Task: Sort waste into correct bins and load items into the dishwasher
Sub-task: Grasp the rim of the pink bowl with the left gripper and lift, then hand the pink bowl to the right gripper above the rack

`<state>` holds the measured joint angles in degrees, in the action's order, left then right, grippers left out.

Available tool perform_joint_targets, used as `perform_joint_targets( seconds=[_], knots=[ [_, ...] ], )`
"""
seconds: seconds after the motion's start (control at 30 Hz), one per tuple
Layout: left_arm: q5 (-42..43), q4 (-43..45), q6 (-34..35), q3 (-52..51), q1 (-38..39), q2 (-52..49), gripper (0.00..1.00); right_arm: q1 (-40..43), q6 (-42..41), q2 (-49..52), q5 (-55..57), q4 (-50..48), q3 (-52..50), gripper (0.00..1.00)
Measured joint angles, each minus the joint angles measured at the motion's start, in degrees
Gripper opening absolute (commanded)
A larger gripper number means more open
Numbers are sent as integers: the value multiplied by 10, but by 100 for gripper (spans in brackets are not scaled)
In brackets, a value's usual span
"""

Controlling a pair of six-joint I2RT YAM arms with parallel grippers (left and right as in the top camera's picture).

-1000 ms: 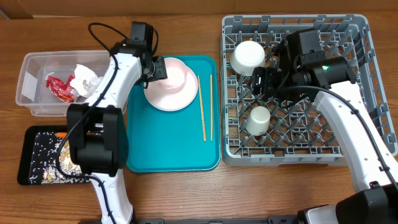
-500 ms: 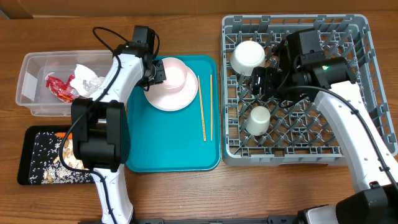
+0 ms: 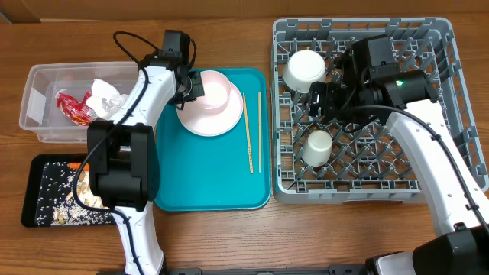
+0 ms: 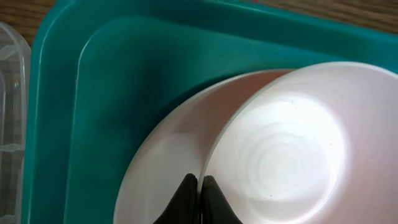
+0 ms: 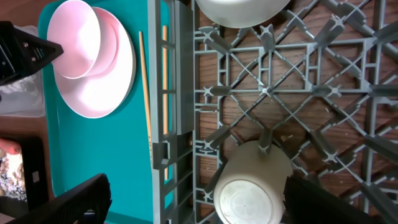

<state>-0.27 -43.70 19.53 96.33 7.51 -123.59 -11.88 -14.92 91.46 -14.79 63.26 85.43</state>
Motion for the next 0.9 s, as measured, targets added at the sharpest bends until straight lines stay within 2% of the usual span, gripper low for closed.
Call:
perform_joint_targets(
  seconds=[0.13,0.4,0.63,0.7,0.9],
  knots=[
    [0,-31,0,24,0,0,4,0,0,0,0,-4,0,96],
    [0,-151,0,138,0,2,4,2,0,1,-4,-33,10,94],
    [12,-263,0,178,21,44,4,2,0,1,-56,-1,65,82],
    [23,-285,0,181,34,62,4,2,0,1,-68,13,66,75],
    [40,-325,0,188,83,82,4,-6,0,1,-82,26,66,73]
  ],
)
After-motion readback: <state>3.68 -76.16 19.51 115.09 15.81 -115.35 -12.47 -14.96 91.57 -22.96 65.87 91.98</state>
